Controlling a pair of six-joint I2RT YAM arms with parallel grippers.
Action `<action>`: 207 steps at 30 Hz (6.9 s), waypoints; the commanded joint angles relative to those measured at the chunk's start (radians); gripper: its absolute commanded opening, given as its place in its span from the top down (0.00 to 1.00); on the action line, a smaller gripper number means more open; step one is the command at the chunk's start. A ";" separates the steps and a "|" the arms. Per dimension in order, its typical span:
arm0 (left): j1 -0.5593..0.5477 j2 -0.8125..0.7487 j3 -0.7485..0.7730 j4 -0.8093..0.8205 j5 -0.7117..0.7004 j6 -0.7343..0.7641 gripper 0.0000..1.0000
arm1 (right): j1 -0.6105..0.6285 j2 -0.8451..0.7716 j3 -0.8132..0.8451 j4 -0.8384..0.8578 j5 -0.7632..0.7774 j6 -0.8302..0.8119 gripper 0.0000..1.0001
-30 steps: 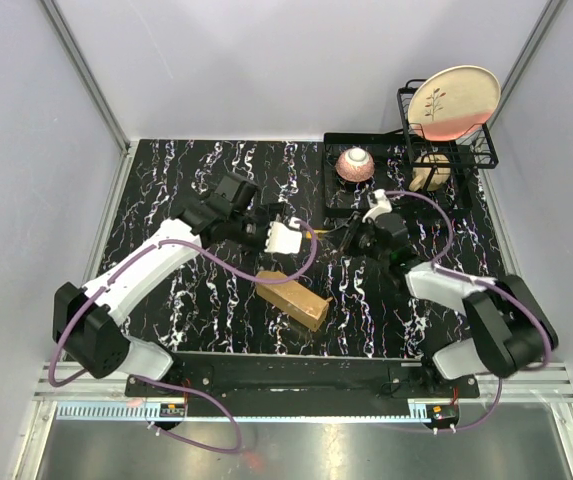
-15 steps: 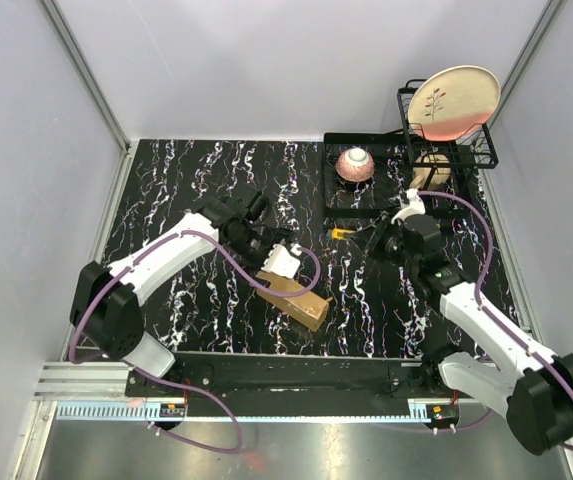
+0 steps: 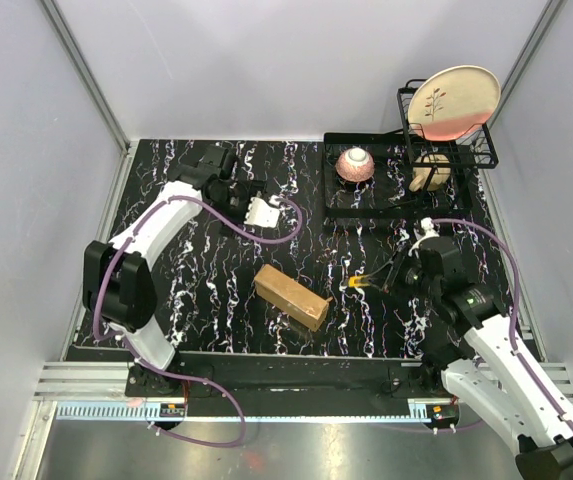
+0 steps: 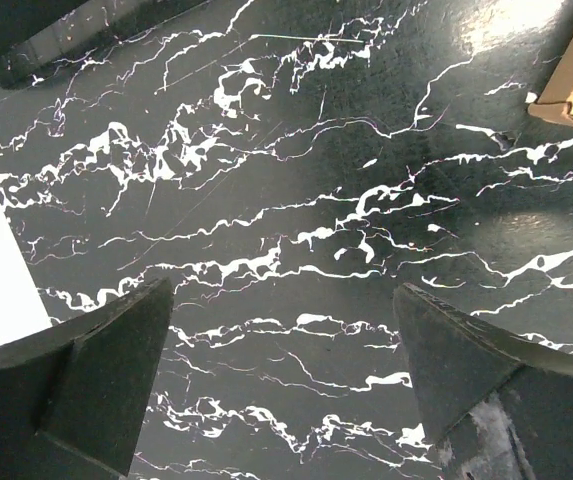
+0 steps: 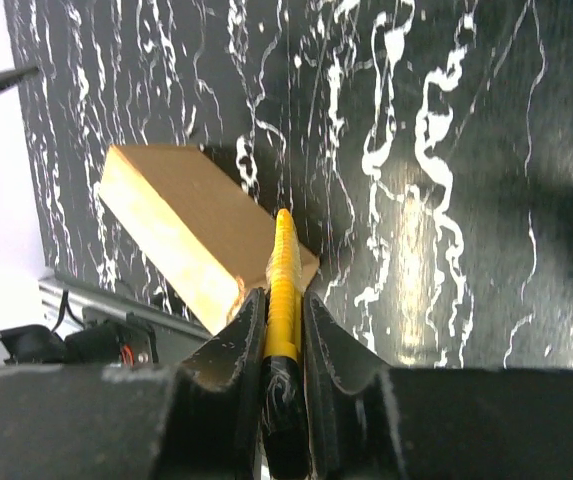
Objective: Unpack the express box
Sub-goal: Adjust the express box at the center of the board.
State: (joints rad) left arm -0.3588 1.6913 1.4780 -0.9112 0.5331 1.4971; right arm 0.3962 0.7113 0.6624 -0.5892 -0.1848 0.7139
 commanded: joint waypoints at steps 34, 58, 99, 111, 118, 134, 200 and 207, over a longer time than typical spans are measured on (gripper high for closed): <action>-0.126 -0.136 -0.397 0.135 0.122 0.072 0.01 | -0.003 0.151 -0.118 0.146 -0.338 0.105 1.00; -0.129 -0.263 -0.545 0.023 0.114 0.040 0.01 | -0.003 0.300 -0.009 0.236 -0.255 0.056 1.00; 0.126 -0.312 -0.608 -0.071 0.578 -0.138 0.01 | -0.011 0.208 0.253 0.029 -0.007 -0.160 1.00; 0.080 -0.257 -0.604 0.040 0.502 -0.242 0.01 | -0.011 0.221 0.263 0.040 -0.024 -0.156 1.00; -0.026 -0.278 -0.645 0.257 0.322 -0.466 0.01 | -0.011 0.217 0.266 0.040 -0.035 -0.151 1.00; -0.172 -0.234 -0.624 0.337 0.143 -0.589 0.01 | -0.011 0.226 0.253 0.069 -0.082 -0.142 1.00; -0.223 0.059 -0.033 -0.635 0.319 -0.534 0.85 | 0.642 0.152 0.491 -0.057 0.212 -0.760 1.00; -0.206 0.108 -0.002 -0.635 0.363 -0.500 0.85 | 0.846 0.275 0.571 -0.061 0.353 -0.933 1.00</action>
State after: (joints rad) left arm -0.5781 1.7966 1.4284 -1.3373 0.7849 0.9707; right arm 1.2003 0.9638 1.1629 -0.6563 0.0742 -0.0849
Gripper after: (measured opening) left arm 0.560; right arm 0.218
